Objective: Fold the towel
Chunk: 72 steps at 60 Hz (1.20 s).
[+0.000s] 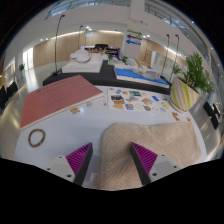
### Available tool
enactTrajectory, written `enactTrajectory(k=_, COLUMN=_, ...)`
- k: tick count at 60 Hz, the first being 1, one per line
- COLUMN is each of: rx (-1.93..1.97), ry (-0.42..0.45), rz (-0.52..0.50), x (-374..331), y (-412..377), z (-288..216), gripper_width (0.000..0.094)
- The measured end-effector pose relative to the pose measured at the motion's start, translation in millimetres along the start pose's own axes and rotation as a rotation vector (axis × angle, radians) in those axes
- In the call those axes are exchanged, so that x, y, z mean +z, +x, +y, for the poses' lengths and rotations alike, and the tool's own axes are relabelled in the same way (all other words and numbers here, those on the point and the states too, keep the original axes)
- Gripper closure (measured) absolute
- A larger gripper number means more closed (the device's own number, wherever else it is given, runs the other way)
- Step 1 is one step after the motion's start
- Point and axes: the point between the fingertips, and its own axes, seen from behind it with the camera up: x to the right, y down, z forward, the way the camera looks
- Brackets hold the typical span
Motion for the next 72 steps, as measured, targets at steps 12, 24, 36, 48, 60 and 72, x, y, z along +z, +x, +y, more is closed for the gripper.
enactTrajectory(k=12, rx=-0.047, ry=-0.027, rz=0.090, x=2.3, y=19.3, z=4.1, gripper_width=0.0883)
enactTrajectory(k=24, rx=0.018, ry=-0.064, rz=0.001, x=-20.7, y=25.7, z=-15.9, gripper_width=0.0904)
enactTrajectory(k=36, rx=0.042, ry=0.003, rz=0.012, x=-60.6, y=102.5, z=-69.7, gripper_width=0.0903)
enactTrajectory(k=48, rx=0.045, ry=0.041, rz=0.108, x=-71.3, y=223.5, z=-88.7, gripper_width=0.0903)
enactTrajectory(k=60, rx=0.053, ry=-0.004, rz=0.147, x=-39.4, y=303.1, z=-51.7, gripper_width=0.0903)
enactTrajectory(k=72, rx=0.051, ry=-0.057, rz=0.143, x=2.8, y=321.4, z=-0.3, gripper_width=0.0749)
